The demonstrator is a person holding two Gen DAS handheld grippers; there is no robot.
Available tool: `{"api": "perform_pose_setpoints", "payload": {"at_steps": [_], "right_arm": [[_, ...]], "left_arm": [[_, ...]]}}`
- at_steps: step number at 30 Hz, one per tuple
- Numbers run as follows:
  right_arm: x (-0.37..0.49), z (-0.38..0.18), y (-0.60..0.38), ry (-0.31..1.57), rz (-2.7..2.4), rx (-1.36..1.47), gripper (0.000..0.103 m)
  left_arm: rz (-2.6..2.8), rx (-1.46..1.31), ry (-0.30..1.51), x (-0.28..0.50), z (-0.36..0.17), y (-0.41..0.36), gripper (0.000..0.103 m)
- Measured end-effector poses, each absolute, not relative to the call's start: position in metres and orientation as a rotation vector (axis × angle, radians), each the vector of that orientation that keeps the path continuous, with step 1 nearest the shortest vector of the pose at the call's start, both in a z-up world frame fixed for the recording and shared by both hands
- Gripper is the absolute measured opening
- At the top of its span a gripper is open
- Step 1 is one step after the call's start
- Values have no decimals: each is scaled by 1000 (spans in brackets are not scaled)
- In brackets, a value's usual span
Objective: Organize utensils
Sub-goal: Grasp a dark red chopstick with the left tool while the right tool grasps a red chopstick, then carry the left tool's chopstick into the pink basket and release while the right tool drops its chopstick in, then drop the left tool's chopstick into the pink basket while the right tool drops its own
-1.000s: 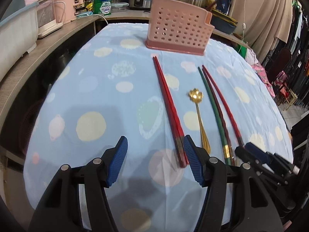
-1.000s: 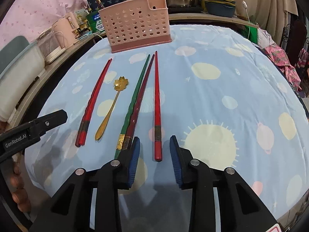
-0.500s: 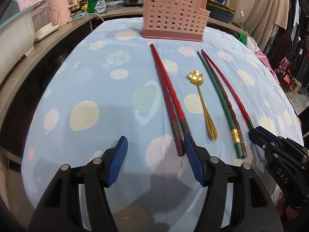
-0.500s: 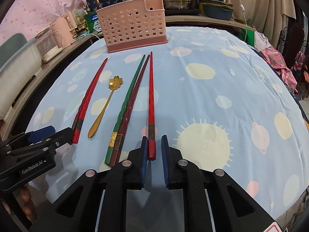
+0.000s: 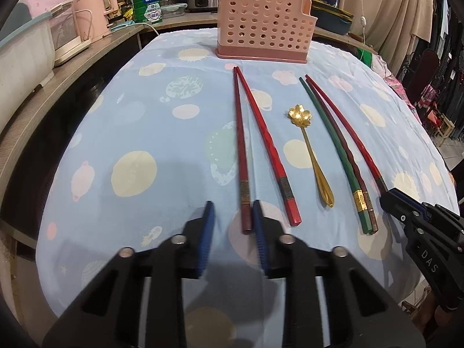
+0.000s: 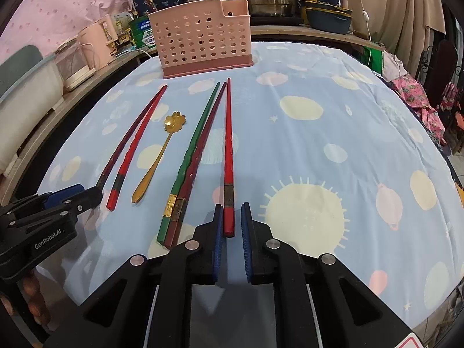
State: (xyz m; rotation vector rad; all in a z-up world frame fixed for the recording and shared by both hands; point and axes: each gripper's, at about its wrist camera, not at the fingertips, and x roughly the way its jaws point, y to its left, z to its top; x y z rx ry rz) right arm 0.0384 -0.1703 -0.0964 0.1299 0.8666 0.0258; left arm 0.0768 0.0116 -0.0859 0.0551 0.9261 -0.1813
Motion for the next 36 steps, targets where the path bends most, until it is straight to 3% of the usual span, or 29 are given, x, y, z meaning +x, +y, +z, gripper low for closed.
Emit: {"api": "perform_pose_setpoints", "payload": {"at_steps": [1,2,13,36], "right_arm": [[38,-97,-170,867,26,126,7],[38,-96,-169,867,25,123,7],[30,-73,-178,824,42,164,7],[69,85,-223,487,50,238,7]], "left_arm": [[-189,54,927,77,-86,11,9],[-194,53,929,77,-86,11,7],[-213,9,862,73,-48,19,7],[-189,-73,537,139,118,34,7]]}}
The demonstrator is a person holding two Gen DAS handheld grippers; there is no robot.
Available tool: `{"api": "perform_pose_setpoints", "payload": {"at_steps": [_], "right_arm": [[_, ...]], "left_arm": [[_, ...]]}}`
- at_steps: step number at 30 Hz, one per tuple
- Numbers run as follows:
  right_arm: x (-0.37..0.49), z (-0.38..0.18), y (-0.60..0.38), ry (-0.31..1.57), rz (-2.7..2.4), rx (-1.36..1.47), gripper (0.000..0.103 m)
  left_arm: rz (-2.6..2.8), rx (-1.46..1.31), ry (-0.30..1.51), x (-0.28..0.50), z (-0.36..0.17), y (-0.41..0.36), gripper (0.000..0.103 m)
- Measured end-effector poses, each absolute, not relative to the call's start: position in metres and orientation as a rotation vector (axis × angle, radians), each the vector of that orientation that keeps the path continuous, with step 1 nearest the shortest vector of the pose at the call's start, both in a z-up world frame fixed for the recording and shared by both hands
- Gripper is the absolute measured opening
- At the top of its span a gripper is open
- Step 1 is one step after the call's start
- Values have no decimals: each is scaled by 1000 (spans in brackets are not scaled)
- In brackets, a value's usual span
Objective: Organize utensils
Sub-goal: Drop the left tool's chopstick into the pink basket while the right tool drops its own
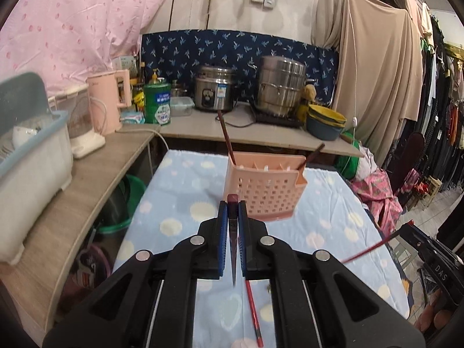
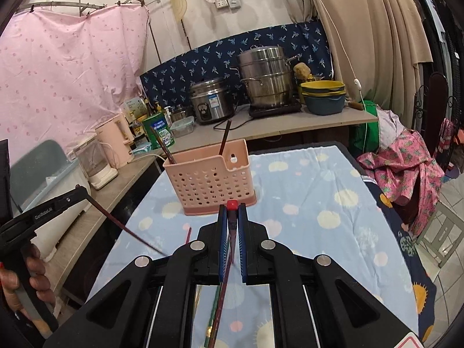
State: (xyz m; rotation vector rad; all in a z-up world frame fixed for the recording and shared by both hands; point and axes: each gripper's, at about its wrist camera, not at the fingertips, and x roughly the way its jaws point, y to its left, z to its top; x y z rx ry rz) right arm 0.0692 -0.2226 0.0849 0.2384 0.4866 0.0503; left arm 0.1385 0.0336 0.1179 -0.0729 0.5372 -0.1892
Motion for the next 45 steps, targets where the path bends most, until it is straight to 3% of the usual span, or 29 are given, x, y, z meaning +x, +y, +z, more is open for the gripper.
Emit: {"api": "perform_pose_setpoints", "payload": {"at_steps": [24,31,45], "right_arm": [[177,206,-216,201,115,270,7],[218,207,-210,184,105,270,7],[272,150,-200,344,96,266,7]], "left_arm": [[-199,-64,263,227,250,2,7],[-197,-52,285,266,236,-6,7],[-194,-42,395,295,189,-12,7]]}}
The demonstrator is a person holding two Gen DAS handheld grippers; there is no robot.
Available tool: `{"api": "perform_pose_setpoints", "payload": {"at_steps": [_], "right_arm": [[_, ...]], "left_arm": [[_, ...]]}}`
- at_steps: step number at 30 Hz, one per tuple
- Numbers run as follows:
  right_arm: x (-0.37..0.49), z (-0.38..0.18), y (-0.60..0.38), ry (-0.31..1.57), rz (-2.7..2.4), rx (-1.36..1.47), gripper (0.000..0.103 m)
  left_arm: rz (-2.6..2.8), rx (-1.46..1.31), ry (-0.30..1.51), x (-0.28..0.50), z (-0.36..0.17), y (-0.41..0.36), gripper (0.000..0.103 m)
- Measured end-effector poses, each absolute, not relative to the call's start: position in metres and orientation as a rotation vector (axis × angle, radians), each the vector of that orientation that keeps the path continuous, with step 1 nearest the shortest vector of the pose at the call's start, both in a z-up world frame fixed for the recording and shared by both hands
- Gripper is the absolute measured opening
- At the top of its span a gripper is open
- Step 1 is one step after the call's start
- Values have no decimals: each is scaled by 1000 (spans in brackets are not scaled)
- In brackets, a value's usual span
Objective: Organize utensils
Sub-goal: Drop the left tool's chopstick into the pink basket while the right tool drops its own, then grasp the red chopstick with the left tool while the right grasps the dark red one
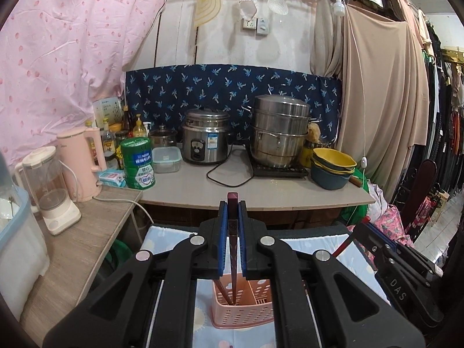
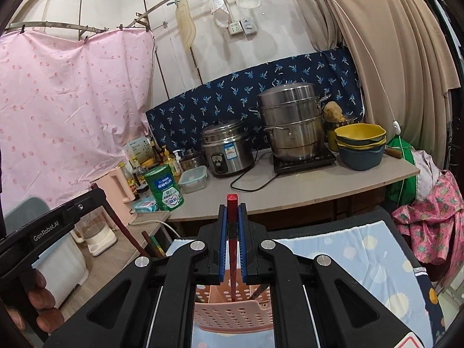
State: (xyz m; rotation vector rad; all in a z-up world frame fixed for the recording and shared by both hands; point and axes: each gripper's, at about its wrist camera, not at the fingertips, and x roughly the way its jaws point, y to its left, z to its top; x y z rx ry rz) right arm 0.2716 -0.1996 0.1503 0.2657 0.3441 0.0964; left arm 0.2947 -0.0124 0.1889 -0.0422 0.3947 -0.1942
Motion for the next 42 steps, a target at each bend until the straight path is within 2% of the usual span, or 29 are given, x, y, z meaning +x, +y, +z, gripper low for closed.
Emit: {"api": "perform_pose_setpoints", "payload": {"at_steps": [9,10,13,16,19,22,25,29,39,42], "right_arm": [[275,134,-192,391,104,256,9],[274,134,-191,388,106,254,11],[271,135,-190,388,109,250,12],[266,138,-192,381,111,254,14],[258,140,-194,371,110,264,23],[248,139,-195,370,114,273,24],[236,137,-195,375,117,270,25],[216,129,-194,383,106,250,33],[158,89,-197,474,97,253,34],[139,70,-197,518,98,267,34]], "left_arm": [[-186,-53,444,300,174,-12,7],[-180,-52,445,300,173,-12,10],[-172,-64,452,298,171,-10,29],[-163,-54,440,290,171,-10,37],[-159,-43,438,282,171,-11,41],[-163,-40,437,272,171,-11,46],[-167,-35,440,261,169,-11,48],[-161,-26,435,242,162,-12,52],[-173,-18,529,198,119,-7,52],[-172,-16,568,183,101,-5,55]]}}
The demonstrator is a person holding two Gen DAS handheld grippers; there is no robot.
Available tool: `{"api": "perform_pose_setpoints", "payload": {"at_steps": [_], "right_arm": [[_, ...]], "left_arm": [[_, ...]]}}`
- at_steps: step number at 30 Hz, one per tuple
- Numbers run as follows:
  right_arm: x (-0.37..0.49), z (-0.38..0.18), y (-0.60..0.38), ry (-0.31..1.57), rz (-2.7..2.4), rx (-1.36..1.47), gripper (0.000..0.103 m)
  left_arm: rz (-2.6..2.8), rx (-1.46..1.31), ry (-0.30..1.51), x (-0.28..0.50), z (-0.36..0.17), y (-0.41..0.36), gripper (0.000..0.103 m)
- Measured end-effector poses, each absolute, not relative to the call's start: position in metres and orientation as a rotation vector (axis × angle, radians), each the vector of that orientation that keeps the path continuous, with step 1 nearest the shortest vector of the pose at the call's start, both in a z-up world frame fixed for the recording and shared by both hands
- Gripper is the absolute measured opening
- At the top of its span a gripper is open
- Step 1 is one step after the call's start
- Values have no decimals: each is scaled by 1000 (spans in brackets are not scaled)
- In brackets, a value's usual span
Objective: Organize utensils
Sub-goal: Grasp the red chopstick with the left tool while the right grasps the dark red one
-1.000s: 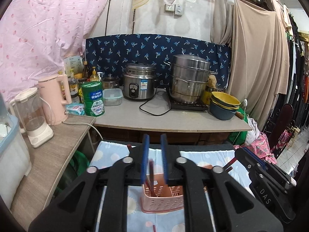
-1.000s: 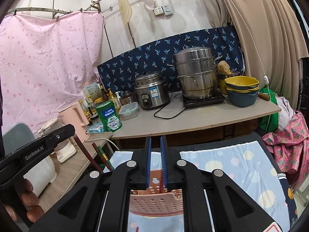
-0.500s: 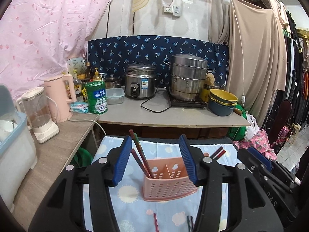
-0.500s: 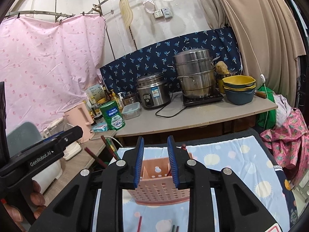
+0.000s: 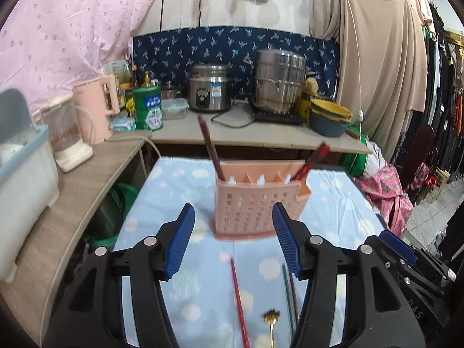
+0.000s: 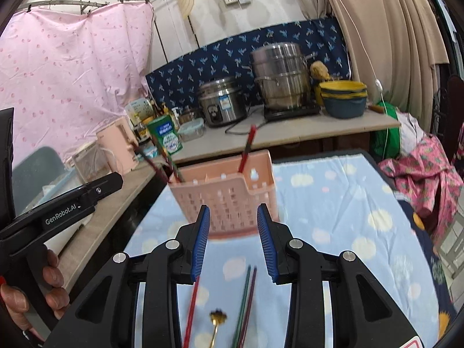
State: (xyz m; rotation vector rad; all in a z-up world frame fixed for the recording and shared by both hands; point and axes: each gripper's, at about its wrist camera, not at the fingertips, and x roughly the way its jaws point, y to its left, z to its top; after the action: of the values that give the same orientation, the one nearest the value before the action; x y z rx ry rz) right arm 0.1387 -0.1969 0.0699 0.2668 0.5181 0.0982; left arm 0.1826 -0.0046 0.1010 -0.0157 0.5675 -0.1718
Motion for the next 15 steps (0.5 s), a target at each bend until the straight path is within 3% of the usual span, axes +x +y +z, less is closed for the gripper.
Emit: {"api": "perform_pose_setpoints", "payload": {"at_steps": [2,15], "right_arm": [[124,54,-197,555,96,274,34],[43,-51,-176,778,67,218,34]], "left_arm": [[-160,-3,590,169,85,-3,61],[-166,-9,804,108,-16,8,61]]}}
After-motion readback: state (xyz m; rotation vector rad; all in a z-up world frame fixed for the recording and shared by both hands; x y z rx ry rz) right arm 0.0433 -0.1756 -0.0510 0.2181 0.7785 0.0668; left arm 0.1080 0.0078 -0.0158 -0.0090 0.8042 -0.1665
